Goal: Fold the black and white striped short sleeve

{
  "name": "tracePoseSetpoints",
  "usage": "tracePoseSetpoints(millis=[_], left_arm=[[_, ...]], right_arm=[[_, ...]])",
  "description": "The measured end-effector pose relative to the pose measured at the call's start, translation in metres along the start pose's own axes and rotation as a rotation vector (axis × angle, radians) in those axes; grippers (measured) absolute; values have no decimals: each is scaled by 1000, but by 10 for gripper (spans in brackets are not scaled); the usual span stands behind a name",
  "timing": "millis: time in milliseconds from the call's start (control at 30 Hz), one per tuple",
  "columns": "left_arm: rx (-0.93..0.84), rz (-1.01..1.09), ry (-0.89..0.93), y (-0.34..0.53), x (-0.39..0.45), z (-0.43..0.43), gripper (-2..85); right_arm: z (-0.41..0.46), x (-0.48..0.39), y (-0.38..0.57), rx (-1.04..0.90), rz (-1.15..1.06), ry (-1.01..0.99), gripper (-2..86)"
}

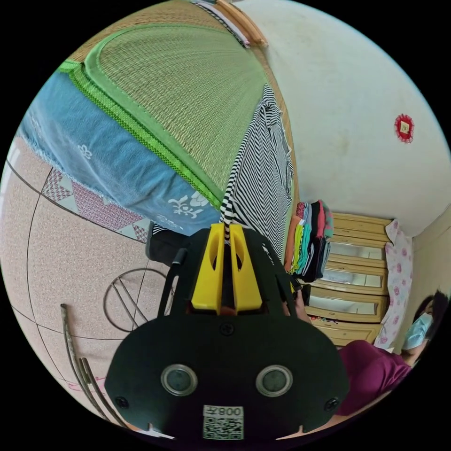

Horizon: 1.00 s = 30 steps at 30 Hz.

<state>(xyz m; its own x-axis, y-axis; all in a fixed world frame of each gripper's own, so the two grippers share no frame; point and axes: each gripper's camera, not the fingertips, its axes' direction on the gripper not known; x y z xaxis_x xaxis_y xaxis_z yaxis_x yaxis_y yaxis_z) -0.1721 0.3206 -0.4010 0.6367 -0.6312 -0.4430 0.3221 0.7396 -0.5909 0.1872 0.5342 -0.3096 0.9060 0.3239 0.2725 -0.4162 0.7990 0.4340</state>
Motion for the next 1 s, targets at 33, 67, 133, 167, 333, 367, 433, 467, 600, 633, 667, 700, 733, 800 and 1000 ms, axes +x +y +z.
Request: tracePoseSetpoints(millis=[33, 67, 133, 167, 333, 367, 433, 467, 600, 633, 667, 700, 733, 800, 1000], left_arm=[[-3, 0, 0, 6, -1, -5, 20], [-3, -1, -2, 13, -1, -10, 19], [-3, -3, 1, 22, -2, -15, 18], [6, -11, 6, 29, -2, -19, 18], [15, -40, 14, 51, -5, -30, 17], [13, -44, 12, 56, -5, -33, 18], [16, -47, 13, 63, -5, -39, 18], [16, -49, 13, 67, -5, -42, 18], [15, -52, 6, 78, -4, -52, 18], [15, -53, 7, 82, -4, -55, 18], [16, -53, 8, 86, -3, -58, 18], [17, -52, 7, 88, -3, -60, 18], [18, -50, 8, 92, -3, -64, 18], [20, -49, 10, 98, -2, -70, 17], [36, -30, 44, 116, -2, -95, 17]], right_arm=[[-2, 2, -1, 0, 2, -6, 86], [-7, 4, -3, 1, 2, -10, 89], [-14, 6, -7, 0, -5, -8, 92], [-19, 9, -9, -2, -8, -7, 93], [-41, 23, -19, 0, 0, -52, 101], [-46, 25, -21, -3, -6, -74, 101], [-52, 27, -24, -19, -17, -109, 100], [-56, 28, -25, -24, -22, -113, 98], [-78, 39, -28, -11, -8, -179, 86], [-82, 41, -28, -12, -2, -193, 83], [-88, 44, -29, -18, -2, -225, 74], [-94, 45, -30, -21, -7, -243, 63], [-97, 44, -30, -24, -12, -241, 57], [-108, 38, -33, -32, -35, -220, 34], [-141, 34, -41, -45, -50, -283, 13]])
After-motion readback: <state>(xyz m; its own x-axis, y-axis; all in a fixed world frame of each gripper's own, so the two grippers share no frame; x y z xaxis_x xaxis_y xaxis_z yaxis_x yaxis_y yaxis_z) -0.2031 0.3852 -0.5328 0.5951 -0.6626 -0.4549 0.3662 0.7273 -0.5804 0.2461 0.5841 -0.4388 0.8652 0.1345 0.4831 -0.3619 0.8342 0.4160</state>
